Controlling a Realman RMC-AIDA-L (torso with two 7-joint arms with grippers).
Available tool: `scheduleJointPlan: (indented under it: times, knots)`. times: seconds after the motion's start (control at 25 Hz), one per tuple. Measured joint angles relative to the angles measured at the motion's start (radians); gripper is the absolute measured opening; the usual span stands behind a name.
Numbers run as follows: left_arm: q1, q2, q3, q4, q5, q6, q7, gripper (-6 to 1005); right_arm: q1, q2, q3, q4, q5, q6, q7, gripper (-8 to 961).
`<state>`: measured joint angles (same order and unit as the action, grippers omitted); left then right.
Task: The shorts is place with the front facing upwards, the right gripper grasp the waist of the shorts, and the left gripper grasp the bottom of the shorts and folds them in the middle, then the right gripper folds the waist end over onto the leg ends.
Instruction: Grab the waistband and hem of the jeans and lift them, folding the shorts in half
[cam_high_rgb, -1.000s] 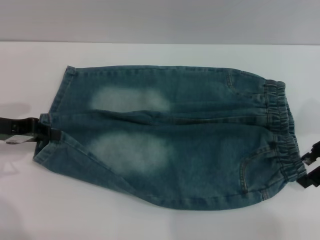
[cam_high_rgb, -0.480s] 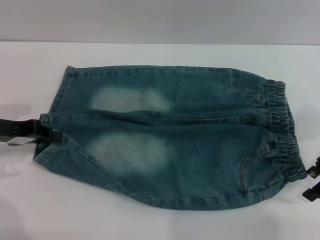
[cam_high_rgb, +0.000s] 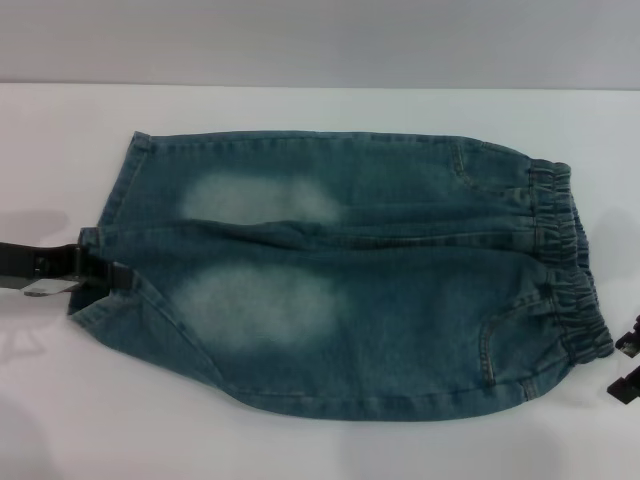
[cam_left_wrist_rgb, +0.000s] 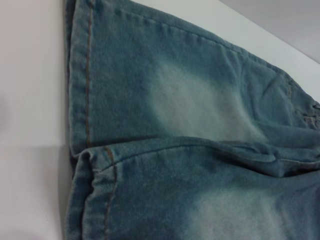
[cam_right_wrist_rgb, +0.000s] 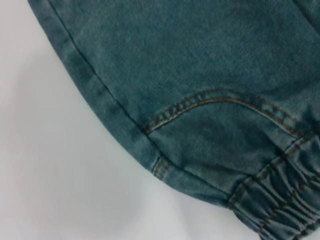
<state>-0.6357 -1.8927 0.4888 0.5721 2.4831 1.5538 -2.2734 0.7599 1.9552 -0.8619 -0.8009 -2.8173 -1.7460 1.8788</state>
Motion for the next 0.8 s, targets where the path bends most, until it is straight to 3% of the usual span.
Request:
scheduleJointPlan:
  times: [0.56, 0.8]
  knots:
    - [0.004, 0.001, -0.003, 0.001, -0.041, -0.003, -0.001, 100, -0.007, 0.001, -0.006, -0.031, 0.002, 0.016, -0.006, 697]
    - [0.006, 0.006, -0.004, 0.002, -0.053, -0.007, -0.002, 104, -0.002, 0.02, -0.011, -0.035, 0.004, 0.05, -0.013, 692]
